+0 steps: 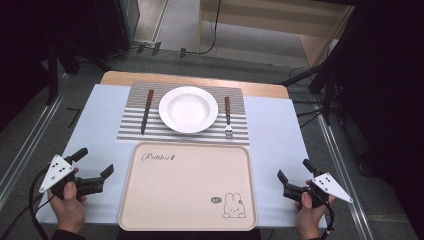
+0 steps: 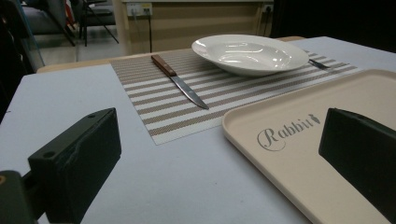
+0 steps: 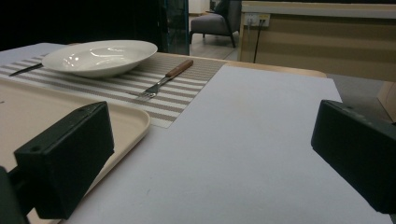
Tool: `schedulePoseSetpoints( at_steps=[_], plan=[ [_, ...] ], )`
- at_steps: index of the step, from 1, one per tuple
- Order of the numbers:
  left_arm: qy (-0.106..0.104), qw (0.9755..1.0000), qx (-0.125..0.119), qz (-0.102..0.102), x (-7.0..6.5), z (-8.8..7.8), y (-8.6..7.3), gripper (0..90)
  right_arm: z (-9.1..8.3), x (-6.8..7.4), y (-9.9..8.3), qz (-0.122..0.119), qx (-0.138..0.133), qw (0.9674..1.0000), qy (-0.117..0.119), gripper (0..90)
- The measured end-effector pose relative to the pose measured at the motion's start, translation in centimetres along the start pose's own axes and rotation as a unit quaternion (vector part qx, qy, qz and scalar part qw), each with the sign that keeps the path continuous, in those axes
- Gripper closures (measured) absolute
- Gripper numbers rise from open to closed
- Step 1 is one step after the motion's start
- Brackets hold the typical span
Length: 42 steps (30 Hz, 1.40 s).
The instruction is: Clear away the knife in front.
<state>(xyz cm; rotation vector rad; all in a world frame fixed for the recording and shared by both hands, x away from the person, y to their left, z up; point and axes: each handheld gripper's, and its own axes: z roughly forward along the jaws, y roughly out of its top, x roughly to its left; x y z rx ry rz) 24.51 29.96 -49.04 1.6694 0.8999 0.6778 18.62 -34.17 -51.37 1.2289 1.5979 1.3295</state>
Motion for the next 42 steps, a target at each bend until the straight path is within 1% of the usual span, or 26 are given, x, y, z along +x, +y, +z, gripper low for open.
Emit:
schedulePoseSetpoints(
  at_steps=[2, 3, 5, 6, 7, 9, 10, 12, 17, 18, 19, 22, 23, 24, 27, 28, 29, 30, 33, 34, 35, 36, 39, 40, 41, 42],
  plan=[
    [0.003, 1.0000, 0.004, 0.004, -0.1, 0.1, 0.1, 0.0, 0.0, 0.0, 0.0, -0.003, -0.001, 1.0000, 0.002, 0.0],
    [0.000, 1.0000, 0.005, 0.007, -0.2, 0.1, 0.1, 0.0, 0.0, 0.0, 0.0, -0.003, 0.000, 1.0000, 0.001, 0.0],
    [0.001, 1.0000, 0.007, 0.007, -0.2, 0.1, 0.3, 0.0, 0.0, 0.0, 0.0, -0.005, 0.000, 1.0000, 0.002, 0.0],
    [0.002, 1.0000, 0.004, 0.003, -0.2, 0.1, 0.5, 0.0, 0.1, 0.1, 0.0, -0.005, 0.001, 1.0000, 0.001, 0.0],
    [-0.001, 1.0000, 0.003, 0.005, -0.3, 0.0, 0.7, 0.0, 0.1, 0.2, 0.0, -0.006, 0.001, 1.0000, 0.001, 0.0],
    [0.001, 0.9999, 0.005, 0.009, -0.3, 0.0, 0.9, 0.0, 0.1, 0.2, 0.0, -0.008, 0.001, 1.0000, 0.002, 0.0],
    [0.006, 0.9998, 0.007, 0.017, -0.6, 0.1, 1.2, 0.0, 0.2, 0.2, 0.0, -0.009, 0.001, 1.0000, 0.003, 0.0],
    [0.005, 0.9998, 0.003, 0.017, -0.8, 0.1, 1.6, 0.0, 0.2, 0.2, 0.0, -0.011, 0.002, 0.9999, 0.001, 0.0],
    [0.007, 0.9999, 0.004, 0.014, -1.2, 0.2, 2.4, 0.0, 0.2, 0.2, -0.1, -0.010, 0.003, 0.9999, 0.001, 0.0],
    [0.020, 0.9996, 0.003, 0.018, -1.4, 0.2, 2.7, 0.0, 0.2, 0.3, -0.1, -0.011, 0.004, 0.9999, 0.001, 0.0],
    [0.020, 0.9996, 0.003, 0.018, -1.4, 0.2, 2.7, 0.0, 0.2, 0.3, -0.1, -0.011, 0.004, 0.9999, 0.001, 0.0],
    [0.018, 0.9998, 0.003, 0.010, -1.5, 0.1, 3.8, 0.0, 0.2, 0.3, -0.1, -0.011, 0.004, 0.9999, -0.001, 0.0],
    [0.018, 0.9998, 0.003, 0.010, -1.5, 0.1, 3.8, 0.0, 0.2, 0.3, -0.1, -0.011, 0.004, 0.9999, -0.001, 0.0],
    [0.014, 0.9999, 0.001, 0.007, -1.5, 0.1, 4.3, 0.0, 0.2, 0.3, -0.1, -0.011, 0.004, 0.9999, 0.000, 0.0],
    [0.015, 0.9998, 0.004, 0.009, -1.5, 0.3, 4.8, 0.0, 0.3, 0.3, -0.1, -0.011, 0.005, 0.9999, 0.000, 0.0],
    [0.011, 0.9998, 0.008, 0.014, -1.6, 0.6, 5.1, 0.0, 0.3, 0.3, -0.1, -0.013, 0.006, 0.9999, 0.000, 0.0],
    [0.024, 0.9995, 0.012, 0.018, -1.7, 0.7, 5.2, 0.0, 0.3, 0.3, -0.1, -0.012, 0.007, 0.9999, 0.000, 0.0],
    [0.026, 0.9994, 0.013, 0.019, -1.7, 0.8, 5.3, 0.0, 0.4, 0.3, -0.1, -0.014, 0.006, 0.9999, 0.001, 0.0],
    [0.023, 0.9994, 0.020, 0.016, -1.6, 1.1, 5.6, 0.0, 0.4, 0.4, -0.1, -0.013, 0.008, 0.9999, 0.001, 0.0],
    [0.019, 0.9996, 0.018, 0.009, -1.5, 1.3, 5.9, 0.0, 0.5, 0.4, -0.1, -0.013, 0.009, 0.9999, 0.001, 0.0],
    [0.019, 0.9996, 0.018, 0.009, -1.5, 1.3, 5.9, 0.0, 0.5, 0.4, -0.1, -0.013, 0.009, 0.9999, 0.001, 0.0],
    [0.016, 0.9997, 0.017, 0.001, -1.4, 1.5, 6.2, 0.0, 0.5, 0.4, -0.1, -0.014, 0.010, 0.9999, 0.000, 0.0],
    [0.013, 0.9997, 0.021, 0.001, -1.4, 1.9, 6.4, 0.0, 0.5, 0.5, -0.1, -0.016, 0.012, 0.9998, -0.001, 0.0],
    [0.010, 0.9996, 0.025, 0.007, -1.5, 2.4, 6.6, 0.0, 0.5, 0.5, -0.1, -0.019, 0.012, 0.9998, 0.000, 0.0],
    [0.010, 0.9996, 0.025, 0.007, -1.5, 2.4, 6.6, 0.0, 0.6, 0.5, -0.1, -0.021, 0.012, 0.9997, -0.001, 0.0],
    [0.005, 0.9996, 0.028, 0.005, -1.6, 3.1, 6.7, 0.0, 0.6, 0.6, -0.1, -0.022, 0.013, 0.9997, -0.002, 0.0]
  ],
)
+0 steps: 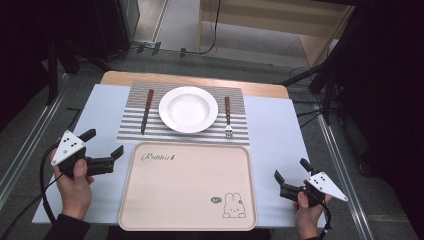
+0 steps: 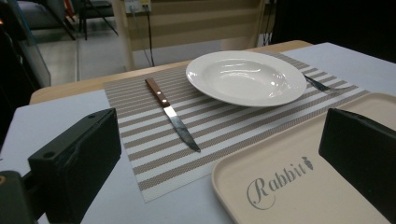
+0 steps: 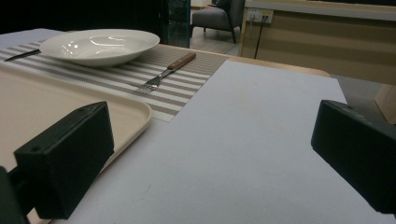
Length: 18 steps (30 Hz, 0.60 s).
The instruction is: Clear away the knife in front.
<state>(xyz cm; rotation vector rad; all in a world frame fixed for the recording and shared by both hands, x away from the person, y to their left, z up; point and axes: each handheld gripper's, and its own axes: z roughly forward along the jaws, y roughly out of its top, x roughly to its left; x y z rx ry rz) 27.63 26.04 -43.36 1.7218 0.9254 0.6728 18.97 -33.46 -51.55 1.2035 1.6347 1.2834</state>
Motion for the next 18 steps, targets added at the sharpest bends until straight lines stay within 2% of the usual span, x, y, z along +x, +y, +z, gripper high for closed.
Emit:
schedulePoseSetpoints(
  at_steps=[6, 12, 18],
  plan=[
    [-0.007, 1.0000, -0.001, -0.003, -0.3, 1.4, 0.6, 0.0, 0.0, 0.0, 0.0, 0.002, -0.001, 1.0000, 0.002, 0.0],
    [-0.014, 0.9998, 0.013, 0.002, -0.7, 3.1, 1.0, 0.0, 0.0, 0.0, 0.0, 0.001, -0.001, 1.0000, 0.004, 0.0],
    [-0.019, 0.9997, 0.014, -0.002, -0.5, 4.0, 1.5, 0.0, 0.0, 0.0, 0.0, -0.001, 0.000, 1.0000, 0.004, 0.0]
  ],
)
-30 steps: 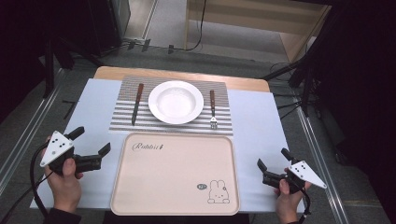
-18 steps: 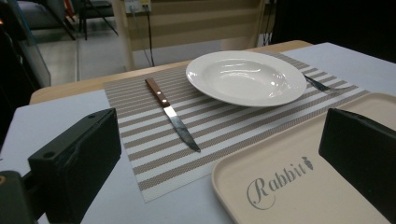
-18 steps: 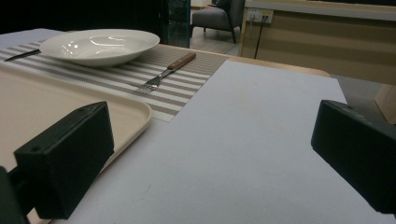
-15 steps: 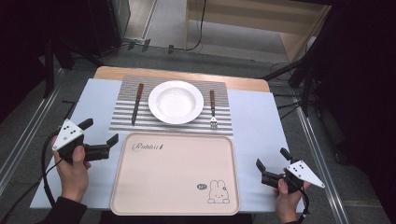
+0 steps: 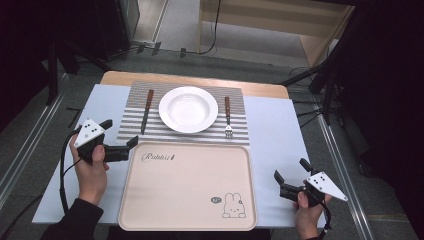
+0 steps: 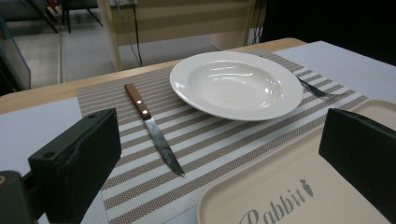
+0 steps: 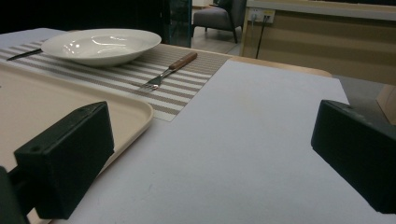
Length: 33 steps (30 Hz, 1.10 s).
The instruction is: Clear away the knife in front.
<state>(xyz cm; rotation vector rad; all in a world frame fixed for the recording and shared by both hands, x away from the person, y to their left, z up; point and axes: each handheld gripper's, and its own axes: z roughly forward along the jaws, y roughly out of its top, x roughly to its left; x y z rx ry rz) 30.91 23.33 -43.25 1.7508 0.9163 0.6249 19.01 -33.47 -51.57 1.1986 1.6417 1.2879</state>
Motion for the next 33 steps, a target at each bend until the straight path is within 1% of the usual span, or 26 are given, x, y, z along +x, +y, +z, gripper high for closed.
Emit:
schedulePoseSetpoints(
  at_steps=[4, 9, 13, 16, 19, 22, 25, 28, 33],
  plan=[
    [-0.001, 1.0000, 0.000, 0.000, 0.1, 0.3, 0.2, 0.0, 0.0, 0.0, 0.0, 0.000, 0.000, 1.0000, -0.001, 0.0],
    [-0.001, 1.0000, 0.004, -0.002, 0.3, 1.2, 0.8, 0.0, 0.0, 0.0, 0.0, 0.000, 0.001, 1.0000, -0.001, 0.0],
    [-0.004, 1.0000, 0.004, -0.004, 0.1, 1.6, 1.2, 0.0, 0.0, 0.0, 0.0, 0.002, 0.002, 1.0000, -0.001, 0.0],
    [-0.007, 1.0000, 0.000, -0.004, -0.1, 2.2, 1.9, 0.0, 0.0, 0.0, 0.0, 0.006, 0.001, 1.0000, -0.002, 0.0],
    [-0.007, 1.0000, 0.001, -0.003, -0.1, 2.5, 2.2, 0.0, 0.0, -0.1, 0.0, 0.006, 0.000, 1.0000, -0.001, 0.0],
    [-0.005, 1.0000, 0.003, -0.005, 0.1, 3.1, 2.6, 0.0, 0.0, -0.1, 0.0, 0.003, 0.001, 1.0000, -0.001, 0.0],
    [-0.006, 0.9999, 0.004, -0.008, 0.3, 3.5, 2.9, 0.0, 0.0, -0.1, 0.0, 0.003, 0.000, 1.0000, 0.000, 0.0],
    [-0.005, 0.9999, 0.006, -0.007, 0.4, 3.7, 3.1, 0.0, 0.0, -0.1, 0.0, 0.003, 0.000, 1.0000, 0.000, 0.0],
    [-0.003, 0.9999, 0.010, -0.011, 0.8, 4.4, 3.5, 0.0, 0.0, -0.1, 0.0, 0.003, 0.001, 1.0000, 0.000, 0.0]
  ],
)
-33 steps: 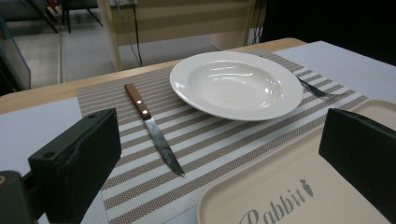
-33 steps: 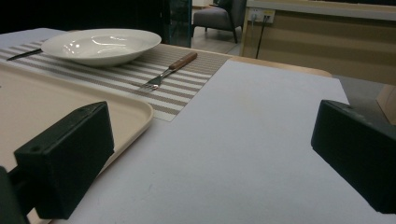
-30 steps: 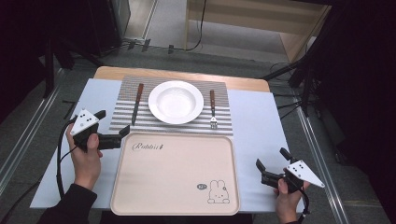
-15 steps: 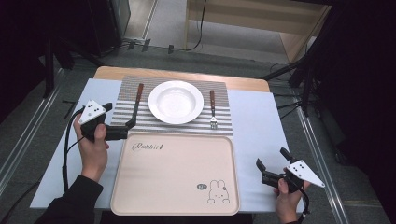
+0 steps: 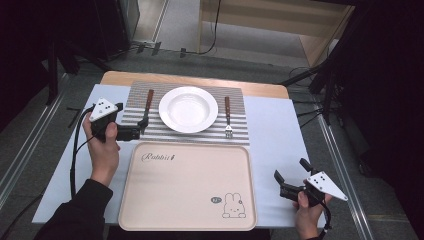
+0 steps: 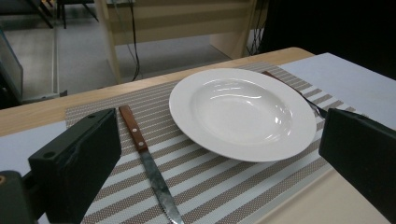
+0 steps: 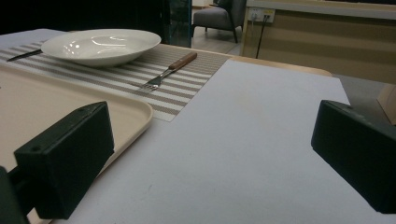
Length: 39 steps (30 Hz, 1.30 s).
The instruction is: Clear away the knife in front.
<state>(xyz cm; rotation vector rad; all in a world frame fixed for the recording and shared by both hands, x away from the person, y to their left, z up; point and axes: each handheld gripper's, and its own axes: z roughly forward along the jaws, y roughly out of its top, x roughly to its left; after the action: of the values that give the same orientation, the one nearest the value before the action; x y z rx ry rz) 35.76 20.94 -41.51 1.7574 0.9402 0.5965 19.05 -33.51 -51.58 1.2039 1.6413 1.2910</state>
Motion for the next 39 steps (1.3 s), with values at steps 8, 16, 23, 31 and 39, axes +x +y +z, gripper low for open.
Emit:
schedulePoseSetpoints(
  at_steps=[8, 16, 23, 31, 39],
  plan=[
    [-0.010, 0.9998, -0.005, -0.016, 0.5, 0.8, 0.2, 0.0, 0.0, 0.0, 0.0, -0.002, 0.000, 1.0000, 0.001, 0.0],
    [-0.007, 0.9999, -0.003, -0.011, 0.5, 1.8, 1.0, 0.0, 0.0, 0.0, 0.0, -0.002, 0.000, 1.0000, 0.001, 0.0],
    [-0.002, 1.0000, 0.006, -0.008, 0.9, 2.9, 1.7, 0.0, 0.0, 0.0, 0.0, -0.002, 0.000, 1.0000, 0.002, 0.0],
    [0.002, 0.9998, 0.016, -0.009, 1.2, 4.1, 2.3, 0.0, 0.0, 0.0, 0.0, -0.002, 0.000, 1.0000, 0.002, 0.0],
    [0.005, 0.9994, 0.034, -0.005, 1.5, 5.7, 2.7, 0.0, 0.0, 0.0, 0.0, -0.001, 0.001, 1.0000, 0.001, 0.0]
  ],
)
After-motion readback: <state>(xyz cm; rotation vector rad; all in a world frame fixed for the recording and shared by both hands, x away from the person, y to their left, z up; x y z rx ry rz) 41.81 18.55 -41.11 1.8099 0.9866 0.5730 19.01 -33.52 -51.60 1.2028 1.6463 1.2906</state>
